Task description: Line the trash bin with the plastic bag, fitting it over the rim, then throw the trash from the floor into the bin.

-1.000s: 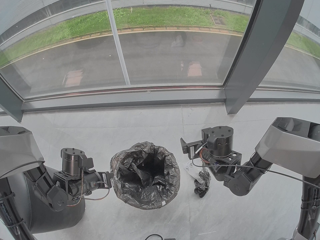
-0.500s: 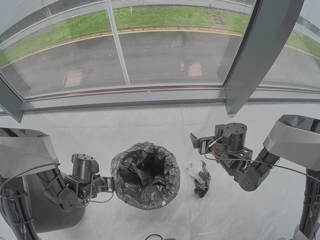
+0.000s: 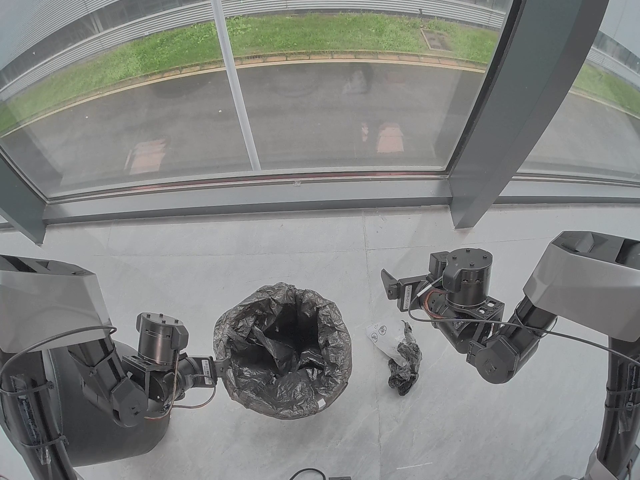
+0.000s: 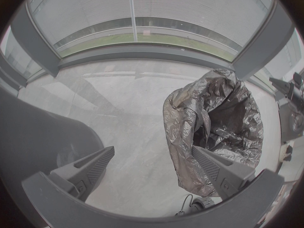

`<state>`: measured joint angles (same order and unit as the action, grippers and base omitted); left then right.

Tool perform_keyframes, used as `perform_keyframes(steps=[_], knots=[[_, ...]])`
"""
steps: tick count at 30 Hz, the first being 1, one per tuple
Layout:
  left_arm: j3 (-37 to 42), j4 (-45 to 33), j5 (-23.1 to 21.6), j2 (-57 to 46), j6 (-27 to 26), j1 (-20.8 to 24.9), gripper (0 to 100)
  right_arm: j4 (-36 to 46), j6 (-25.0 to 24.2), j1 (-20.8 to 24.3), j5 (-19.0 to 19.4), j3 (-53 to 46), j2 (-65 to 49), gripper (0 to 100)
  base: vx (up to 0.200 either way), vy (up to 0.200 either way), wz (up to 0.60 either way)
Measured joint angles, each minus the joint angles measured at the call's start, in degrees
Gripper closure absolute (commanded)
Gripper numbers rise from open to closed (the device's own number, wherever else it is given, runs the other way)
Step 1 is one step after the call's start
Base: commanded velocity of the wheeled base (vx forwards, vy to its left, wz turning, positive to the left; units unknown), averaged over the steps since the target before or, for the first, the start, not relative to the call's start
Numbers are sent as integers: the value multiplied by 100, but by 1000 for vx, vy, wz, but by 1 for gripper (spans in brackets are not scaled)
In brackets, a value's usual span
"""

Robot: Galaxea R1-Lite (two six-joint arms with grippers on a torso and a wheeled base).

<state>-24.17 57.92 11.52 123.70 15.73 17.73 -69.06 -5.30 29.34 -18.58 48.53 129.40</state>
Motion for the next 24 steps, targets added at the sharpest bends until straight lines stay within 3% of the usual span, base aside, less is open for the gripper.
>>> perform_keyframes(steps=[11,24], knots=[[527,432,9,-300,263,32,0,0,6,-18,-5,20,56,0,0,0,0],[612,846,40,439,-101,2,0,-7,6,-35,-2,26,94,0,0,0,0]])
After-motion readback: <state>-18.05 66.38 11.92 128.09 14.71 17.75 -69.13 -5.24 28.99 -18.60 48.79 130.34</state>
